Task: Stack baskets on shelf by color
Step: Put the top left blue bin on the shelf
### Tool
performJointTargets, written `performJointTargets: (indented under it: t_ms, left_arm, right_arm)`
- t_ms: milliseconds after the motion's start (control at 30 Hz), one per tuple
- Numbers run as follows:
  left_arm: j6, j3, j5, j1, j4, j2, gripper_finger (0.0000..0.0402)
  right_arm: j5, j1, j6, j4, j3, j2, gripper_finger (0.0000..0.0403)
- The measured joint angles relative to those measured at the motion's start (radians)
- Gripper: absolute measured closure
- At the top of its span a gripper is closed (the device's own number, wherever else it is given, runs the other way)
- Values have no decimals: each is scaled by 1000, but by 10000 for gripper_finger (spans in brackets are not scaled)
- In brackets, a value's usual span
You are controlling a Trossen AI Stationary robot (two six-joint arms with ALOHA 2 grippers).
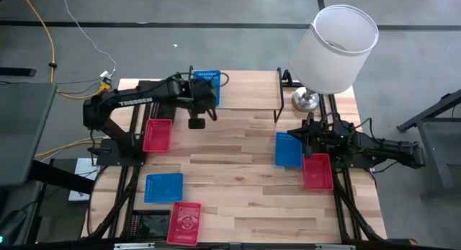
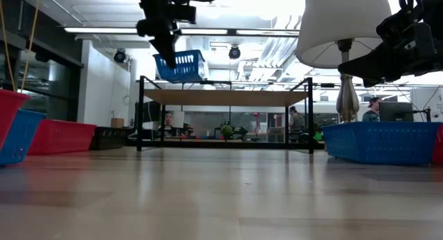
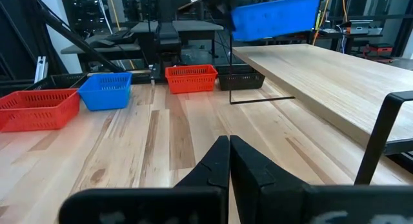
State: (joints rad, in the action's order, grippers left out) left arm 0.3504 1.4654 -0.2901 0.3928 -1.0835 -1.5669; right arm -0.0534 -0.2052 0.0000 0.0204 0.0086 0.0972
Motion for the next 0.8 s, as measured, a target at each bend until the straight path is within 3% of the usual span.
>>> performJointTargets:
  t_ms: [333, 533, 800]
  left_arm:
    - [113, 0, -2, 71, 48, -6, 401]
    - [147, 0, 128, 159, 48, -6, 401]
    - [189, 0, 114, 195, 51, -6, 401]
  right_arm:
    - [0, 0, 0, 0, 0, 0, 402]
    - [1, 0, 0, 0, 0, 0, 402]
    - [1, 0, 0, 0, 0, 0, 402]
